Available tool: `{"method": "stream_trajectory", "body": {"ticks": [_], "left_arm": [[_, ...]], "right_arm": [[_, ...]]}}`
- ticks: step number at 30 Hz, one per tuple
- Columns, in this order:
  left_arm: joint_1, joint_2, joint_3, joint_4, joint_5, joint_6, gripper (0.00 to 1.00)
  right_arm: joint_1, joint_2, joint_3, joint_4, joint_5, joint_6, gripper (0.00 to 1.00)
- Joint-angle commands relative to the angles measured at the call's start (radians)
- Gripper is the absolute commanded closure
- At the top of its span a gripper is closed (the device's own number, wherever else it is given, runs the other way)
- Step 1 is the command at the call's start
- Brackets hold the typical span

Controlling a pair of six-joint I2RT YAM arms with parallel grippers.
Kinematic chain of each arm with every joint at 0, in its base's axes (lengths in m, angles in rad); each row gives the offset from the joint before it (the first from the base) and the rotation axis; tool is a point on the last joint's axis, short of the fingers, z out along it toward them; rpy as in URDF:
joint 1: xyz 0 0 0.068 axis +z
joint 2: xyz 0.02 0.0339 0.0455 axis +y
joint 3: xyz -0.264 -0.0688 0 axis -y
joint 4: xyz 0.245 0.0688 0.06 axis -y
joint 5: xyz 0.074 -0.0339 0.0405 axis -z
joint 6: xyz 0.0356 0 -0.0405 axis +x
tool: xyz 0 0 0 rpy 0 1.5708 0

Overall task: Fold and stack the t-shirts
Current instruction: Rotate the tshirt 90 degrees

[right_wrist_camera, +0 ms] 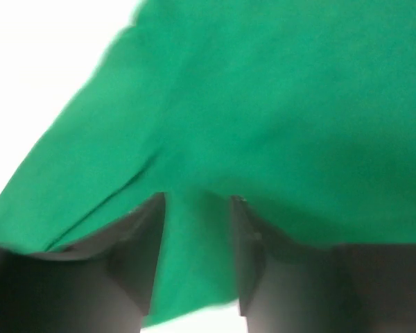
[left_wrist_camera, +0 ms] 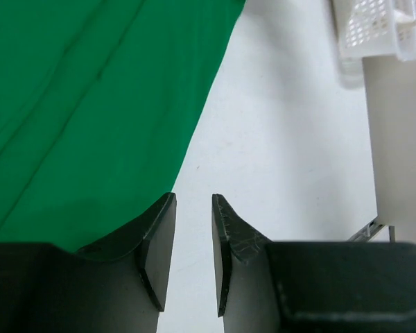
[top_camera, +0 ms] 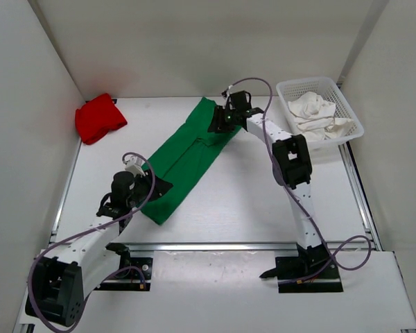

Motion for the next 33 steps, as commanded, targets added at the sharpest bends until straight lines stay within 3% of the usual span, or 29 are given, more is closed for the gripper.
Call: {"method": "stream_trajectory", "body": {"ticks": [1, 3, 5, 10, 13, 20, 25, 31, 32, 33], "left_arm": [[-0.01, 0.008, -0.03, -0.031, 0.0, 0.018, 0.62], [-0.018, 0.022, -0.05, -0.005, -0.002, -0.005, 0.61], [-0.029, 0.01, -0.064, 0.013, -0.001, -0.022, 0.62], [0.002, -0.078, -0.117, 0.001, -0.023, -0.034, 0.62], [0.025, -0.105, -0.108, -0.033, -0.011, -0.017, 0.61], [0.02, -0.141, -0.116, -0.047, -0.003, -0.036, 0.61], [0.049, -0.188, -0.119, -0.079, 0.011, -0.027, 0.62], [0.063, -0.19, -0.091, -0.12, 0.014, 0.009, 0.61], [0.059, -0.188, -0.093, -0.122, 0.012, 0.007, 0.62], [0.062, -0.193, -0.097, -0.12, 0.018, 0.009, 0.62]], "right_arm": [[0.056, -0.306, 0.037, -0.01, 0.04, -0.083, 0.57], [0.101, -0.387, 0.019, -0.082, 0.087, -0.137, 0.51], [0.134, -0.49, -0.131, -0.075, 0.134, -0.151, 0.49], [0.239, -0.832, -0.888, 0.269, 0.14, 0.008, 0.58], [0.312, -0.89, -1.116, 0.441, 0.117, 0.095, 0.61], [0.406, -0.768, -1.19, 0.539, 0.069, 0.179, 0.48], [0.437, -0.644, -1.161, 0.608, 0.108, 0.25, 0.46], [0.452, -0.458, -1.052, 0.622, 0.097, 0.322, 0.61], [0.457, -0.437, -1.038, 0.628, 0.094, 0.331, 0.65], [0.452, -0.43, -1.032, 0.634, 0.08, 0.345, 0.75]]}}
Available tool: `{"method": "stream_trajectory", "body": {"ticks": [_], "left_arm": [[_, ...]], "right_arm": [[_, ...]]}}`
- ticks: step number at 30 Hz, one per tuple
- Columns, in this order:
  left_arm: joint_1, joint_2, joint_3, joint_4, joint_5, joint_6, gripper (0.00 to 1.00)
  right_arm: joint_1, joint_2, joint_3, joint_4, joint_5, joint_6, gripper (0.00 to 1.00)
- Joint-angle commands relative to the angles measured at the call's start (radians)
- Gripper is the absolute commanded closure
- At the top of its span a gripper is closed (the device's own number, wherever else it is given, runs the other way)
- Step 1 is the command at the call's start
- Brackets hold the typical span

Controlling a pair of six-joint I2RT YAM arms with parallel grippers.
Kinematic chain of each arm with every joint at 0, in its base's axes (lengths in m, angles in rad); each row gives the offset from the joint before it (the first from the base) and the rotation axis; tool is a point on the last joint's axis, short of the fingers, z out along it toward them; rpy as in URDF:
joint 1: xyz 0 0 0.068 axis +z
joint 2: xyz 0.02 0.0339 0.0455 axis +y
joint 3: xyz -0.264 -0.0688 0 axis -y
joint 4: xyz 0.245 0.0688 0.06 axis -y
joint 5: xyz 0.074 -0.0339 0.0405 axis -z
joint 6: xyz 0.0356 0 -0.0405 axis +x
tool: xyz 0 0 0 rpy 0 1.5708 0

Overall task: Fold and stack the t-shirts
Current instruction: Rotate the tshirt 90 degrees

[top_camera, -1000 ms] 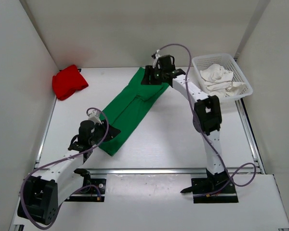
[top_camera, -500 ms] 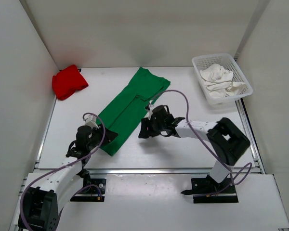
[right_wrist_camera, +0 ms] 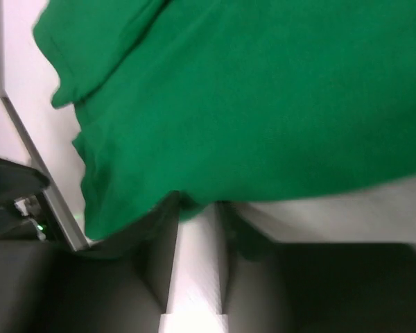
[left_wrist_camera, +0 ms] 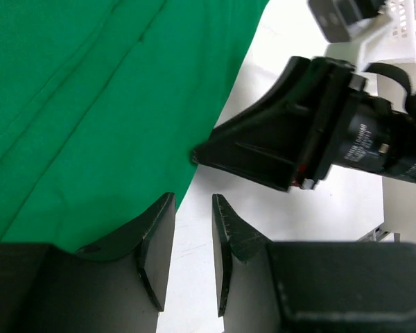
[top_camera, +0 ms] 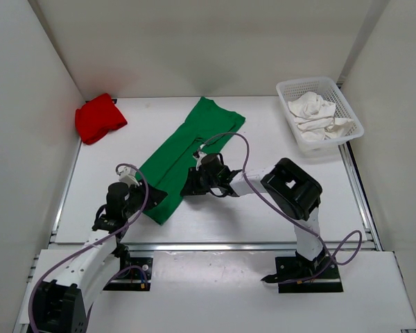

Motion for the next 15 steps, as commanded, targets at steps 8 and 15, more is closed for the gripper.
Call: {"method": "stream_trajectory", "body": {"ticks": [8, 15], "left_arm": [[-0.105, 0.063, 0.04, -0.002, -0.011, 0.037, 0.62], [-0.362, 0.242, 0.123, 0.053, -0.119, 0.029, 0.37]], "right_arm": [[-0.257, -0.24, -0.325, -0.004, -0.055, -0.037, 0.99], [-0.428, -0.598, -0.526, -0.18, -0.085, -0.149, 0.5]]}}
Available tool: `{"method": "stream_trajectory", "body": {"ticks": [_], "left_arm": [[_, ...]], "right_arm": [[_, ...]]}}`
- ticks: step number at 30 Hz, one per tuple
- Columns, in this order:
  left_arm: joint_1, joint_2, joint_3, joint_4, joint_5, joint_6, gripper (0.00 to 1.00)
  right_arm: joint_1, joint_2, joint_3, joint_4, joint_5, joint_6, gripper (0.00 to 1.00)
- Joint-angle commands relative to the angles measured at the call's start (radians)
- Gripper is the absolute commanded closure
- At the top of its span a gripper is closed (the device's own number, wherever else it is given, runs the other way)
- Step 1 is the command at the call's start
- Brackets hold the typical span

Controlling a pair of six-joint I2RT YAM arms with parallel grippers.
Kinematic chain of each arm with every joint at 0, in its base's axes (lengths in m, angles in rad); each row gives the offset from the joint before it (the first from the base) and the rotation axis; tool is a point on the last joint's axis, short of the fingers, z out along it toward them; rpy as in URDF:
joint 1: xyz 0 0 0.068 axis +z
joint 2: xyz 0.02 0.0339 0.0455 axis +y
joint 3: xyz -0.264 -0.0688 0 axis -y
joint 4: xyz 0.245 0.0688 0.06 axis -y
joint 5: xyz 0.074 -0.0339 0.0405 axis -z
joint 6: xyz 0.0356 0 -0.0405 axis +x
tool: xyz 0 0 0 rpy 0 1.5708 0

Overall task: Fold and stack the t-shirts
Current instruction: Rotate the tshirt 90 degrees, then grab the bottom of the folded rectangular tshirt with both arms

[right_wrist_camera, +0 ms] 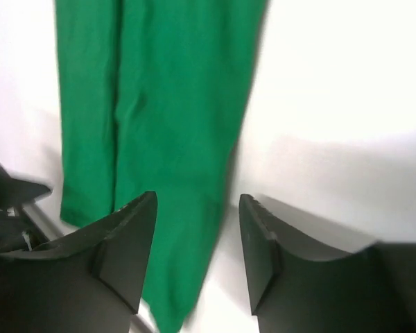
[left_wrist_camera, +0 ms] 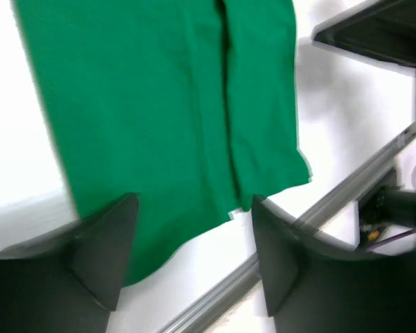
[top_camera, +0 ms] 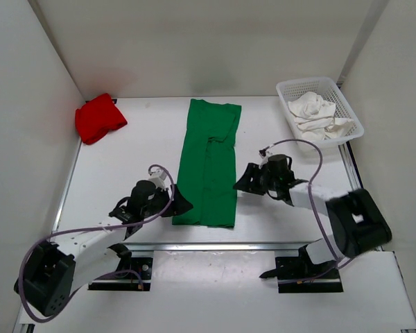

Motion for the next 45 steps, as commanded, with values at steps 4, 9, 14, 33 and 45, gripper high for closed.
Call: {"method": "stream_trajectory", "body": {"ticks": [4, 9, 14, 33, 45], "left_arm": [[0.052, -0.021, 0.021, -0.01, 0.029, 0.028, 0.02], [0.132, -0.126, -0.034, -0.105, 0.062, 0.073, 0.01], [0.076, -0.089, 0.002, -0.286, -0.067, 0.125, 0.46], [-0.046, 0.012, -0.015, -0.256, -0.092, 0.083, 0.6], [-0.049, -0.002, -0.018, -0.244, -0.069, 0.068, 0.9]], "right_arm": [[0.002, -0.317, -0.244, -0.128, 0.025, -0.036, 0.56], [0.109, -0.5, -0.358, -0.167, 0.026, 0.042, 0.58], [0.146, -0.523, -0.372, -0.138, 0.016, 0.09, 0.55], [0.279, -0.311, -0.299, 0.044, -0.004, 0.156, 0.58], [0.261, -0.288, -0.303, 0.01, 0.006, 0.13, 0.88]]}}
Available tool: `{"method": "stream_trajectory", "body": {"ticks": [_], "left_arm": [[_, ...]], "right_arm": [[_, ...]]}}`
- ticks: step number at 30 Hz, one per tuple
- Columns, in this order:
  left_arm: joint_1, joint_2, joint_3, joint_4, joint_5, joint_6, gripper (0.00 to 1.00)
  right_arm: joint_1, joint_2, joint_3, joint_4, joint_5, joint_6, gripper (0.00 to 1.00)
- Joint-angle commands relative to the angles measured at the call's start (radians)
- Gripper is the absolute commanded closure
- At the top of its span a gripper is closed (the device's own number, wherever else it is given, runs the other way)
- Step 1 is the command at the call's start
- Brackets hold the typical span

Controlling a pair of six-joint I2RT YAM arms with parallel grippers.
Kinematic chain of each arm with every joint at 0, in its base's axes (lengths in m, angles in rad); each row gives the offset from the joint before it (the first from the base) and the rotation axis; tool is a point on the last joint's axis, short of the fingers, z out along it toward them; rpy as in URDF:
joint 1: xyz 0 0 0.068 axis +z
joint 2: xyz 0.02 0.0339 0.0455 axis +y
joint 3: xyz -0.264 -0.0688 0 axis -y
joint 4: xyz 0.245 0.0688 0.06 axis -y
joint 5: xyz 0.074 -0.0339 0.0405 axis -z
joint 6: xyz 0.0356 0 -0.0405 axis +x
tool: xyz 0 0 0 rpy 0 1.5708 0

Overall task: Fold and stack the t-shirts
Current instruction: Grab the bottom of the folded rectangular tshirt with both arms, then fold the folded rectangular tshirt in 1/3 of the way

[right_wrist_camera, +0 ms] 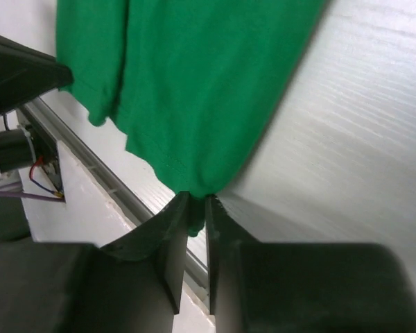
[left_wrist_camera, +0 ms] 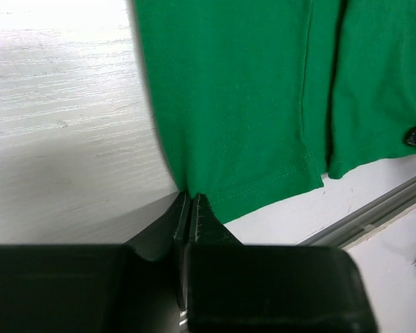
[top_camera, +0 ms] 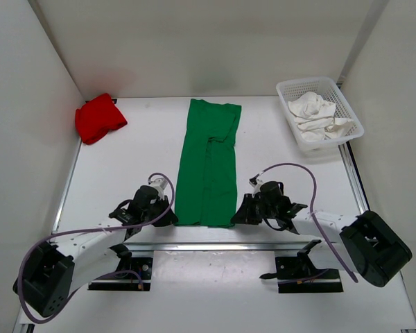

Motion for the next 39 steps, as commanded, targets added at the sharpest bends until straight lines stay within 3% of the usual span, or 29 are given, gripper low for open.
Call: {"method": "stream_trajectory", "body": {"ticks": [1, 3, 9, 11, 13, 17, 24, 31, 39], "left_arm": [[0.002, -0.026, -0.021, -0.02, 0.027, -0.008, 0.93], [-0.005, -0.037, -0.018, -0.055, 0.043, -0.011, 0.98], [-0.075, -0.239, -0.008, -0.24, 0.046, -0.069, 1.0], [-0.055, -0.299, 0.035, -0.294, 0.055, -0.063, 1.0], [-0.01, -0.289, 0.102, -0.333, 0.067, -0.022, 1.0], [0.08, -0.132, 0.268, -0.249, 0.089, 0.039, 1.0], [0.179, 0.282, 0.546, -0.052, 0.072, 0.058, 1.0], [0.2, 0.658, 0.88, -0.052, 0.031, 0.087, 1.0], [0.244, 0.92, 1.042, -0.034, 0.04, 0.046, 1.0]], "right_arm": [[0.023, 0.018, 0.006, 0.01, 0.013, -0.013, 0.94], [0.06, 0.004, 0.002, -0.019, 0.022, -0.006, 1.0], [0.261, -0.123, 0.005, -0.182, 0.127, 0.068, 1.0], [0.272, -0.162, 0.051, -0.208, 0.14, 0.057, 1.0], [0.195, -0.169, 0.101, -0.251, 0.127, 0.011, 1.0], [-0.01, -0.085, 0.259, -0.306, 0.073, -0.14, 1.0], [-0.264, 0.16, 0.451, -0.231, -0.008, -0.227, 1.0], [-0.383, 0.376, 0.621, -0.162, -0.071, -0.25, 1.0], [-0.449, 0.608, 0.813, -0.164, -0.134, -0.253, 1.0]]}}
